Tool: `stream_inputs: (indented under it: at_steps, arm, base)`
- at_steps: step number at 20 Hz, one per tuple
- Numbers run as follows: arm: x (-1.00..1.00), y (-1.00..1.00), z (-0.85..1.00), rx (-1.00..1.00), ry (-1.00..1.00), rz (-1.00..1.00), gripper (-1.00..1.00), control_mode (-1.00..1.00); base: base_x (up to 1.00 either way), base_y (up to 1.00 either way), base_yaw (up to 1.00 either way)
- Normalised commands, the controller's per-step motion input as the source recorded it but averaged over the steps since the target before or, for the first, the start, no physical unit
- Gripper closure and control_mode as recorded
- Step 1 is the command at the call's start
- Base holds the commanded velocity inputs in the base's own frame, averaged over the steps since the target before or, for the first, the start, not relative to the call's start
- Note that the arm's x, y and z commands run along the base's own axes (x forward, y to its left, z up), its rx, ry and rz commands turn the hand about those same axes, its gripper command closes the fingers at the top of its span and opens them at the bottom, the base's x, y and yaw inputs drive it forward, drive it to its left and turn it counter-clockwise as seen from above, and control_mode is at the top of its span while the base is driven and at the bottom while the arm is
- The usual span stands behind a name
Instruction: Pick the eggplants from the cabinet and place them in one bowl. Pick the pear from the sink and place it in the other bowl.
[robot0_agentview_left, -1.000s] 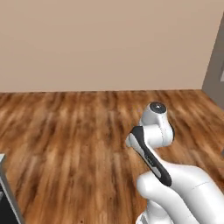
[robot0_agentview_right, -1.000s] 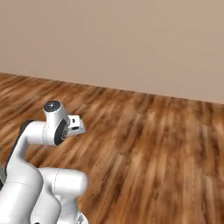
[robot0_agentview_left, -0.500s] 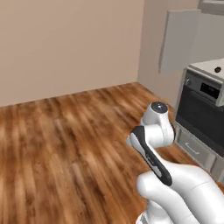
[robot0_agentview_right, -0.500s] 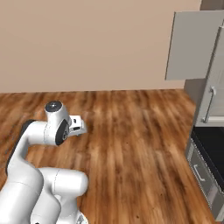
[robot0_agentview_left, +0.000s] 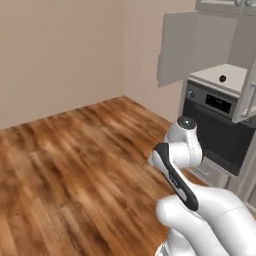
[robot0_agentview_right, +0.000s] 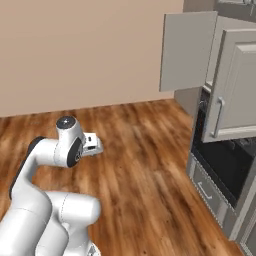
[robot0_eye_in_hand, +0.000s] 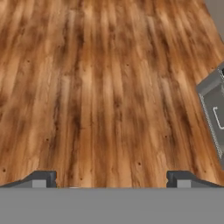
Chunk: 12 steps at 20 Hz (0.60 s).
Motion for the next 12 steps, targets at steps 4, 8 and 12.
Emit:
stream_inputs:
  at_steps: [4, 8, 12]
  arm:
    - [0.0, 0.0, 0.0, 0.0, 0.0, 0.0, -1.0, 1.0]
    - [0.0, 0.0, 0.0, 0.0, 0.0, 0.0, -1.0, 1.0]
    - [0.0, 0.0, 0.0, 0.0, 0.0, 0.0, -1.0, 1.0]
  base:
    - [0.5, 0.23, -0.28]
    - [0.0, 0.21, -0.5]
    - [0.01, 0.34, -0.56]
